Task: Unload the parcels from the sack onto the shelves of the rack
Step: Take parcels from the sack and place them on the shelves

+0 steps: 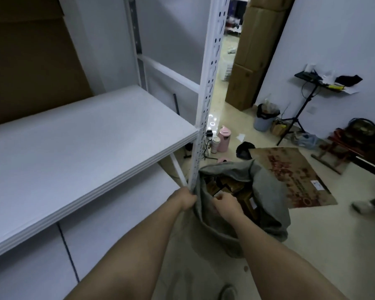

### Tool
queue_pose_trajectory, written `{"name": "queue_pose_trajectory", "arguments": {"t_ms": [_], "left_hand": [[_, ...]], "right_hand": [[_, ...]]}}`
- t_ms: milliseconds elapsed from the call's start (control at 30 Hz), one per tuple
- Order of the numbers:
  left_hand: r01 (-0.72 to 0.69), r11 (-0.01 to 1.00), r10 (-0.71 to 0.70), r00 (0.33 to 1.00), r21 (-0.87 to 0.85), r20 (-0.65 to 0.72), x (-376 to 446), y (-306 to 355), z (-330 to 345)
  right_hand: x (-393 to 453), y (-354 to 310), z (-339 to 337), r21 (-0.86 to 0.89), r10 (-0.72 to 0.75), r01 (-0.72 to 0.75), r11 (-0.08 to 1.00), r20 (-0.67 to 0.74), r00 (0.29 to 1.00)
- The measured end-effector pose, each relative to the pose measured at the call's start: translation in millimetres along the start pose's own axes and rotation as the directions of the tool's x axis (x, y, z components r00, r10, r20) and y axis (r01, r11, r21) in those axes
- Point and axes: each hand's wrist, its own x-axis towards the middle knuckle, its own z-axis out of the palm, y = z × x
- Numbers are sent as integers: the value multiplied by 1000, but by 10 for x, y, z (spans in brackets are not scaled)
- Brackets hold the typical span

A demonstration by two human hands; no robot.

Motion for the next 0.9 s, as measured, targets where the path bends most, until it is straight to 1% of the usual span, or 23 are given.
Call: {"name": "queue_pose_trajectory", "arguments": {"t_ms": [67,200,333,567,733,833,900], "left_hand": [[22,999,-22,1000,-23,-20,198,201,130],[68,996,-69,998,-56,-5,473,652,351],[103,994,-103,995,-46,7,723,919,497],[126,992,-125,990,-18,61,1268,1228,573],[100,995,-101,990,21,97,1876,1411,619],[124,992,-127,981,31,147,2192,1482,726],[146,988,-153,975,55,162,2374,1502,828]], "right_hand": [[277,123,-241,-24,-15,16,1000,44,999],[767,297,-758,-71,-38,46,996,117,992],[1146,418,-1030,-88,-36,51,995,171,985],[1664,575,-1193,-97,3,18,995,213,977],[2172,636,-1269,-115,116,-88,989,267,957],[2403,693,-1236,-112,159,-129,985,327,931],[2557,807,-1134,-139,206,-169,976,328,922]]}}
